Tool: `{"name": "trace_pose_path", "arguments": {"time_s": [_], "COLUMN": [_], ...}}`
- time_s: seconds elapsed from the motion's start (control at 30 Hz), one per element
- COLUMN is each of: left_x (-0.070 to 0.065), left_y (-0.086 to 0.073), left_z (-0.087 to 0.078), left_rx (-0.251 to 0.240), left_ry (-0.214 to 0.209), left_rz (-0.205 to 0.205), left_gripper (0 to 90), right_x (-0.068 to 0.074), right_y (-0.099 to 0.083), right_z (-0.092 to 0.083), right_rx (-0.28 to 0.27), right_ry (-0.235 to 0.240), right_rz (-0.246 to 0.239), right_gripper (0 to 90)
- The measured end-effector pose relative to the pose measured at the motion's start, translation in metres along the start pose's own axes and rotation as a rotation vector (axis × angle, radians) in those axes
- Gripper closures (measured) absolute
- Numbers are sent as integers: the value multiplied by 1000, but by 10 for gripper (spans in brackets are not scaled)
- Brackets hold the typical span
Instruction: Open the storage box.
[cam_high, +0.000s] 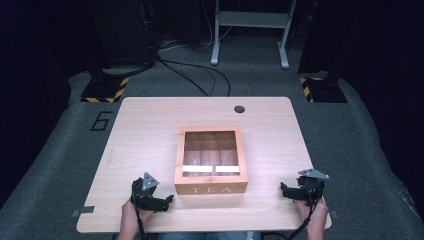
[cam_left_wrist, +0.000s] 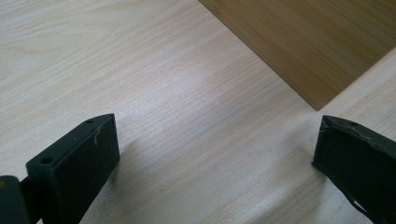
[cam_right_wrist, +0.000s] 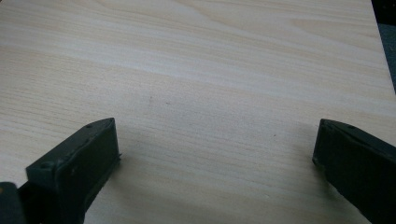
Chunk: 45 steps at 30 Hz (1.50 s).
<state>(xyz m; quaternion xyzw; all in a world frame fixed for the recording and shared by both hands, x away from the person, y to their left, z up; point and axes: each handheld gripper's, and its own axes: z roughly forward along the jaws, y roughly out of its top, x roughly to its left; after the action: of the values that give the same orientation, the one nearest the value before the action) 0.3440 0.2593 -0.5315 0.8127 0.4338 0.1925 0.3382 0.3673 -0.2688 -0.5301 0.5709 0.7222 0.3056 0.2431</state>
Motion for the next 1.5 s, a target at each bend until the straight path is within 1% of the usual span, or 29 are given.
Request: {"name": "trace_pose_path", "arguments": {"time_s": [0.23, 0.33, 0.53, 0.57, 0.6, 0.67, 0.7, 0.87, 0.9, 0.93, 1.0, 1.03, 1.07, 1.1, 1.13, 1.2, 1.23, 1.3, 1.37, 1.43, 1.5], "left_x": [0, 0, -1, 0, -1, 0, -1, 0, -1, -1, -3, -3, -6, -8, -10, -11, -13, -15, -16, -19, -21], "left_y": [0, 0, 0, 1, 0, 0, 0, 1, 2, 3, 8, 8, 13, 18, 22, 26, 28, 32, 34, 38, 39], "left_z": [0, 0, 0, -1, -1, -3, -3, -5, -6, -8, -10, -10, -11, -13, -13, -13, -13, -13, -12, -11, -10], "left_rx": [-2, 6, -2, 5, -16, -38, -47, -92, -103, -108, -137, -137, -167, -178, -193, -191, -196, -198, -203, -210, -216], "left_ry": [0, -5, 1, -6, 5, -16, -16, -54, -59, -72, -87, -87, -93, -104, -105, -113, -119, -130, -132, -139, -149], "left_rz": [-4, 0, -13, 0, -7, -20, -28, -65, -68, -70, -69, -69, -73, -57, -55, -39, -38, -18, -17, 4, 1], "left_gripper": [1, 2, 0, 1, 1, 2, 1, 0, 0, 0, 0, 0, 0, 0, 0, 0, 0, 0, 0, 0, 1], "right_x": [0, 0, 0, 0, 0, 0, 0, 0, 0, 0, 0, 0, 0, 0, 0, 0, 0, 0, 0, 0, 0], "right_y": [0, 0, 0, 0, 0, 0, 0, 0, 0, 0, 0, 0, 0, 0, 0, 0, 0, 0, 0, 0, 0], "right_z": [0, 0, 0, 0, 0, 0, 0, 0, 0, 0, 0, 0, 0, 0, 0, 0, 0, 0, 0, 0, 0], "right_rx": [0, 0, 0, -1, 0, -1, 0, 0, -1, -1, -1, -1, -1, -1, -1, -1, -1, -1, -1, -1, -1], "right_ry": [0, 0, 0, 0, 0, 0, 0, 0, 0, -1, -1, 0, 0, -1, -1, 0, 0, -1, -1, -1, -1], "right_rz": [0, -1, 0, 0, -2, 0, -2, -3, -2, -2, -1, -2, -2, -1, -1, -3, -2, -2, -2, -2, -2], "right_gripper": [0, 0, 0, 0, 0, 0, 0, 0, 0, 0, 0, 0, 0, 0, 0, 0, 0, 0, 0, 0, 0]}}
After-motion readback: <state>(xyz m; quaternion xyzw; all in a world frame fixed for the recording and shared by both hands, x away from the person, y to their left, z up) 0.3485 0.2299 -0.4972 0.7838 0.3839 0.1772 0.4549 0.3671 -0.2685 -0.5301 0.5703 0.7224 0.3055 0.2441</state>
